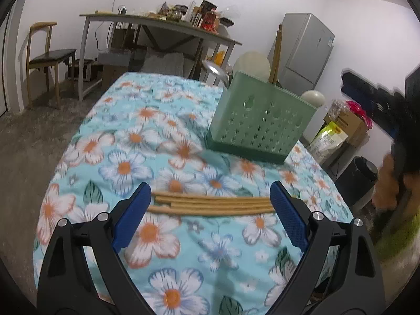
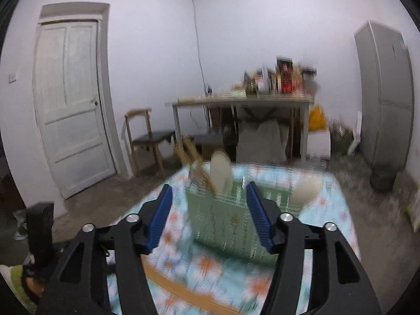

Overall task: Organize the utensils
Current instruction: 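Move both tools back above the remaining chopsticks on the bed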

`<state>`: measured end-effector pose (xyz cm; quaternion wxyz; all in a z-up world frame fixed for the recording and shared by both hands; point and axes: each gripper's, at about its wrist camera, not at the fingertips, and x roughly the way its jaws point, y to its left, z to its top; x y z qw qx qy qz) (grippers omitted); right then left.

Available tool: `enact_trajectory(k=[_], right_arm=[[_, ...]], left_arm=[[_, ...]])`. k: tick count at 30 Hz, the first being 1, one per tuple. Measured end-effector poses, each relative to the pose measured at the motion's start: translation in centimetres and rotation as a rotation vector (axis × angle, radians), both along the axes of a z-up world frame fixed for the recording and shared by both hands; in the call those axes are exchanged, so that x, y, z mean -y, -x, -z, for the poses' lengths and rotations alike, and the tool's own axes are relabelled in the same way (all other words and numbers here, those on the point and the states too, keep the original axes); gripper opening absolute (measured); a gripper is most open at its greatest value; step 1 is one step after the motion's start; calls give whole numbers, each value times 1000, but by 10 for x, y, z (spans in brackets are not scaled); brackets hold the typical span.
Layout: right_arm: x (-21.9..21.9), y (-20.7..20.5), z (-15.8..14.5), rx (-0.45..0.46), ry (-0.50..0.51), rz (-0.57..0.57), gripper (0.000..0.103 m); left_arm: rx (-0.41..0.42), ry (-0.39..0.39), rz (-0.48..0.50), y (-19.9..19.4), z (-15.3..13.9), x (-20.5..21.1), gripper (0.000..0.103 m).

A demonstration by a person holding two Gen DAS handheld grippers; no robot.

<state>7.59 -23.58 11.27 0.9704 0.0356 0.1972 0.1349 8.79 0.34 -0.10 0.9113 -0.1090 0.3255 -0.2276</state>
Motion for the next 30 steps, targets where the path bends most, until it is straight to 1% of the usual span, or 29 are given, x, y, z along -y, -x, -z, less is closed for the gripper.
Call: enact_trajectory(k=[2, 4, 6, 8, 9, 10, 12, 13, 14, 18, 20, 22, 24, 25, 27, 30], right_arm=[[-1, 9, 18, -67, -17, 17, 69], [-2, 18, 43, -158, -29, 42, 70], [-3, 26, 65, -233, -35, 73, 70], [-8, 31, 85, -304, -49, 83, 70], [-10, 33, 96, -340, -49, 88, 70], [-13, 36, 104, -367, -37, 96, 70], [-18, 39, 116, -395, -17, 105, 73], [-19, 39, 121, -408, -18, 108, 77], [-20, 36, 122, -420, -21, 108, 78], [-21, 31, 138, -480, -17, 117, 80], [-21, 32, 144, -500, -33, 111, 86], [-18, 32, 150, -514, -64, 111, 89], [-17, 33, 153, -510, -97, 108, 93], [-16, 33, 154, -503, -114, 106, 96], [-17, 34, 155, -491, -122, 105, 97], [-20, 36, 154, -478, -104, 116, 97]], left_arm=[[-25, -4, 3, 3, 6, 0, 88], [-52, -34, -14, 6, 14, 1, 88], [-112, -75, -42, 3, 27, 4, 88], [-169, -74, -57, 0, 39, 3, 88], [-179, -74, -65, -1, 43, 3, 88], [-165, -84, -72, 1, 45, 4, 88], [-154, -129, -71, 2, 46, 10, 88], [-152, -138, -69, 1, 46, 11, 90], [-147, -142, -70, 2, 47, 12, 91], [-134, -145, -67, 4, 48, 13, 93], [-126, -141, -63, 4, 48, 13, 94], [-129, -136, -63, 5, 49, 12, 95], [-133, -159, -53, 6, 48, 14, 95], [-134, -186, -39, 6, 48, 17, 95], [-131, -202, -32, 7, 48, 19, 95], [-151, -161, -39, 8, 46, 13, 95]])
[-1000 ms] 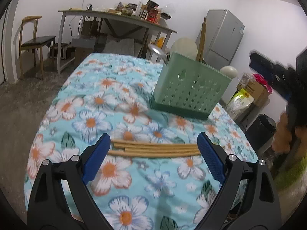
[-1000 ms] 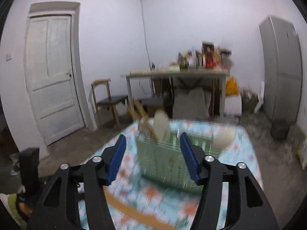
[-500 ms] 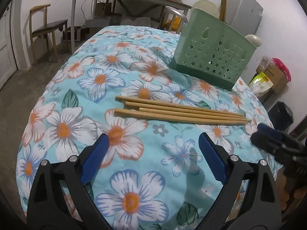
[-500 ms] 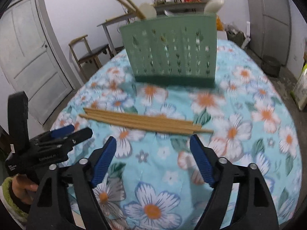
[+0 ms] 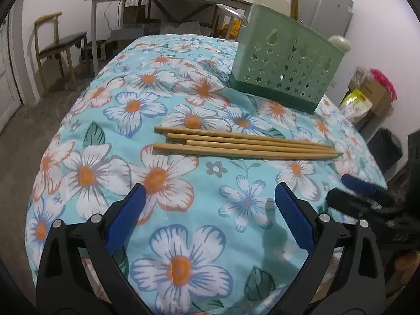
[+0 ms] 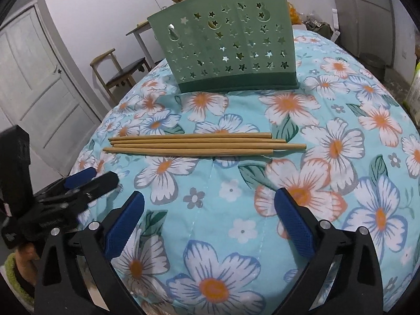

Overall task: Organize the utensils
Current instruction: 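Move both tools back above the remaining chopsticks on the bed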

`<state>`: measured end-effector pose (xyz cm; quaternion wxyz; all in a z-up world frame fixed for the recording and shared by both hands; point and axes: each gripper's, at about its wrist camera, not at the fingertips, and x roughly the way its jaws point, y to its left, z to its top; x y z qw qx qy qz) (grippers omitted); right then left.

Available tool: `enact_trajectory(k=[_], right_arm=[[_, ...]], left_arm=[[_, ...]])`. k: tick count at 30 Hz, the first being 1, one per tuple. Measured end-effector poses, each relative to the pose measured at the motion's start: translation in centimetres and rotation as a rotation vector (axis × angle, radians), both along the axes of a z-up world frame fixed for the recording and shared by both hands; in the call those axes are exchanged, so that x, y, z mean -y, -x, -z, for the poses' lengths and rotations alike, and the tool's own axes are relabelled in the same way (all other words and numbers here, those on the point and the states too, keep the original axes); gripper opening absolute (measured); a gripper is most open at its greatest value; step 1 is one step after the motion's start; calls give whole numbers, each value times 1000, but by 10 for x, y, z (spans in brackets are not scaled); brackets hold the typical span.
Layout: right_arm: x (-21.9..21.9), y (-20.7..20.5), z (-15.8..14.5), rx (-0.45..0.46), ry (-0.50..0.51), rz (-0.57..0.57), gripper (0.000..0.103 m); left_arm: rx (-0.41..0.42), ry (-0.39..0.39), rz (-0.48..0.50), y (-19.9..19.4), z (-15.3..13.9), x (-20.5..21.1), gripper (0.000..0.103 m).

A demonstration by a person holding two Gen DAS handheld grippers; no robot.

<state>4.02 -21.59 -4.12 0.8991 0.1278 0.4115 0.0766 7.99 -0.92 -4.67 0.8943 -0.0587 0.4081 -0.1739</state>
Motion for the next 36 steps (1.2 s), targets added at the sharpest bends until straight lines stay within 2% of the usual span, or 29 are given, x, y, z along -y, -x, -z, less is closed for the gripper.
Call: enact_trajectory(k=[4, 11, 14, 16, 21, 31, 36], right_arm=[[-3, 3, 1, 28, 11, 11, 97], [-17, 4, 4, 35, 133, -4, 97], [-15, 5, 4, 34, 128, -2, 97], [-9, 7, 3, 46, 86, 1, 97], [1, 11, 4, 75, -2, 4, 97], [-6, 7, 4, 56, 36, 29, 97], [-7, 9, 5, 76, 38, 40, 97]], left_arm=[[-23, 63, -17, -2, -1, -8, 95], [-22, 170, -15, -3, 0, -20, 95], [-12, 161, -11, -2, 1, -18, 95], [-12, 154, -13, -2, 1, -17, 95], [-25, 197, -37, -5, 1, -21, 95], [-39, 227, -42, -7, 1, -24, 95], [-37, 231, -33, -5, -2, -25, 95]])
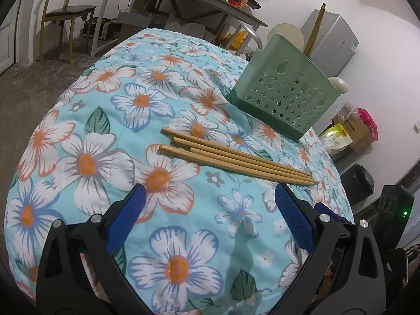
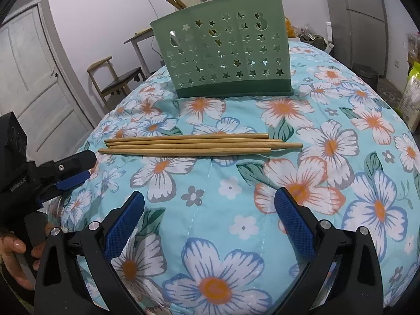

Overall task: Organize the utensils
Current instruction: 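Move both tools back above the remaining chopsticks on the bed, then grasp the remaining bamboo chopsticks with the left tool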

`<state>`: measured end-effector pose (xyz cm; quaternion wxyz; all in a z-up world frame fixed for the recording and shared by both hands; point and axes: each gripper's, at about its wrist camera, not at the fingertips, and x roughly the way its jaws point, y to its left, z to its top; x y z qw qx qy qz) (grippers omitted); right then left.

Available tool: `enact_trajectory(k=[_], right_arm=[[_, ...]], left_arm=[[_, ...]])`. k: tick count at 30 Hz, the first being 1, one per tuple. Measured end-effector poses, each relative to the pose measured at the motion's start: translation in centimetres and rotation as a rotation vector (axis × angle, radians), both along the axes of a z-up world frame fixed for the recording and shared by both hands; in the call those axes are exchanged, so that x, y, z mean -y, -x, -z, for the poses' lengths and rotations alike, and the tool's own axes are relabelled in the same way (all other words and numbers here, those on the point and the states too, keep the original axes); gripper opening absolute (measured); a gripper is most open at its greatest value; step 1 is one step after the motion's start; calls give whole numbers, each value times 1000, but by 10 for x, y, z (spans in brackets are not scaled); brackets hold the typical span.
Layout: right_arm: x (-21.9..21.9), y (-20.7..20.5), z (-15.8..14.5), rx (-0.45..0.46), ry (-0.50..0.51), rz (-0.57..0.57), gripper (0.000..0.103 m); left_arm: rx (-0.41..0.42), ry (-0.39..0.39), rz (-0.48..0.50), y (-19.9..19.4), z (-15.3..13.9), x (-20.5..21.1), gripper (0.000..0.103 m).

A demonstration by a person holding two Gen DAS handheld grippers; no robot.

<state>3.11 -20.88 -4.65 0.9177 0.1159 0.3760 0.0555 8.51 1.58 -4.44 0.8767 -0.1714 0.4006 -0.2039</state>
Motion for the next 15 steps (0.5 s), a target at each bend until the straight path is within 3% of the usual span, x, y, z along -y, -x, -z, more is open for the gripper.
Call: enact_trajectory(k=[7, 10, 15], right_arm=[[-5, 3, 1, 7, 29, 25, 97], [-4, 3, 1, 9, 27, 30, 97], [-4, 3, 2, 16, 25, 39, 97]], left_arm=[[81, 21, 49, 8, -16, 3, 94], [79, 57, 55, 2, -16, 4, 82], [-21, 131, 31, -13, 3, 2, 58]])
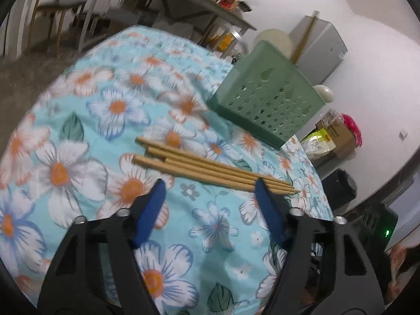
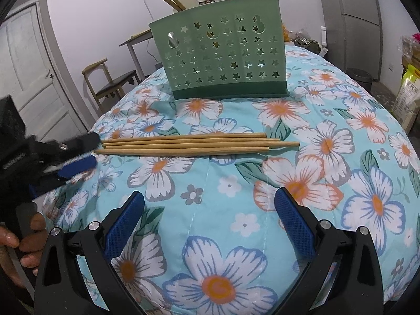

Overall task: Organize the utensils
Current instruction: 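Grasp the remaining bamboo chopsticks with the left tool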

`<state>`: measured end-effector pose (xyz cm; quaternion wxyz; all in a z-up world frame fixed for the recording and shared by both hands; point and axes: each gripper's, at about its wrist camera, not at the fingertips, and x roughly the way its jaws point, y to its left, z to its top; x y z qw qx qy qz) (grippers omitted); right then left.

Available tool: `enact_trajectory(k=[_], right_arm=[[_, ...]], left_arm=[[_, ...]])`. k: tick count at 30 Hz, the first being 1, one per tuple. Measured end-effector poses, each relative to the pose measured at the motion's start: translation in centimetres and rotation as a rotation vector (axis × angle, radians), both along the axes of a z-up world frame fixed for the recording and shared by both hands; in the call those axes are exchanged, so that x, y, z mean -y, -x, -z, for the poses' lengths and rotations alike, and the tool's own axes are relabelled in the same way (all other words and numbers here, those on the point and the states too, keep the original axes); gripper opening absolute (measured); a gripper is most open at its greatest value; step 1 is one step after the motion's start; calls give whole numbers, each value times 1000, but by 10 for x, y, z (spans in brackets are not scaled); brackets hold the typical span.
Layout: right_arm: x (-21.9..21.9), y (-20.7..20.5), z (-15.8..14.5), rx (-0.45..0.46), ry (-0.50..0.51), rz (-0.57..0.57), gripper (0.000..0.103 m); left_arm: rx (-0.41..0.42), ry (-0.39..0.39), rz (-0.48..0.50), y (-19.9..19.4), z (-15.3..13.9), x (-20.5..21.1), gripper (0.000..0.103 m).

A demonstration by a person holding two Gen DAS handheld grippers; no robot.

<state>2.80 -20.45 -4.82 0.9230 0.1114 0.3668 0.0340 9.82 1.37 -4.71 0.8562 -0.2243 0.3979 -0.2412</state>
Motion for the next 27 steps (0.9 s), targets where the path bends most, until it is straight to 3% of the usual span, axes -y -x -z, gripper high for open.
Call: enact_trajectory(k=[11, 19, 27], right_arm=[[0, 5, 2, 32, 0, 4, 97], [1, 7, 3, 58, -9, 8, 97], [7, 7, 2, 68, -52, 9, 97]], left_arm=[[-50, 161, -49, -5, 17, -16, 26], [-110, 294, -113, -18, 29, -25, 22], [-250, 405, -240, -29, 38, -37, 19]])
